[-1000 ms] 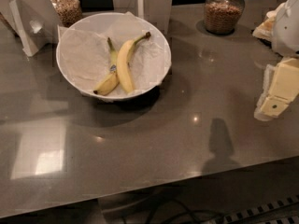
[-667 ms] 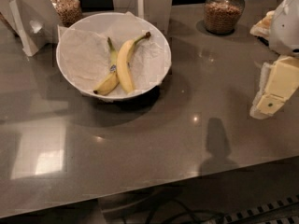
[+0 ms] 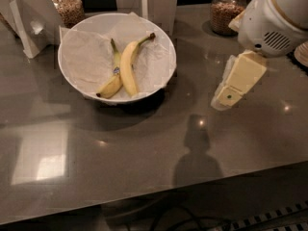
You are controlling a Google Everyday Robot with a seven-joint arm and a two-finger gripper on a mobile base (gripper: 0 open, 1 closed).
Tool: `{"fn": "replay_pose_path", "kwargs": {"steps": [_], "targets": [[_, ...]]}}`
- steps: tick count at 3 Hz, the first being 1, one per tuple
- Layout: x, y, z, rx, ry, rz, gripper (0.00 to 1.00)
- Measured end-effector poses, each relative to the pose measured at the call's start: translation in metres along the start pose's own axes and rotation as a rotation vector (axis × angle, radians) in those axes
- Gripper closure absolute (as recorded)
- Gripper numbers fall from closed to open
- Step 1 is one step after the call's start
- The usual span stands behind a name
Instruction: Pick banana from white bowl
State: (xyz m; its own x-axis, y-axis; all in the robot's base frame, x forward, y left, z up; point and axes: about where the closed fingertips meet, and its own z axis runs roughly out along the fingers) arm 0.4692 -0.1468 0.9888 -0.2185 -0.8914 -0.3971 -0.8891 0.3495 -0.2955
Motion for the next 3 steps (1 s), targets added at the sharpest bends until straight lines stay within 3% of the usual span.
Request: {"fn": "replay_pose_path", "kwargs": {"steps": [1,2,3], "targets": [[-0.045,-0.01,0.017,0.019,-0.107,0.096,0.0],[-0.045,-0.01,0.017,0.019,-0.107,0.096,0.0],[-0.065,-0.01,0.03,0.008,-0.159,0.111,0.0]]}}
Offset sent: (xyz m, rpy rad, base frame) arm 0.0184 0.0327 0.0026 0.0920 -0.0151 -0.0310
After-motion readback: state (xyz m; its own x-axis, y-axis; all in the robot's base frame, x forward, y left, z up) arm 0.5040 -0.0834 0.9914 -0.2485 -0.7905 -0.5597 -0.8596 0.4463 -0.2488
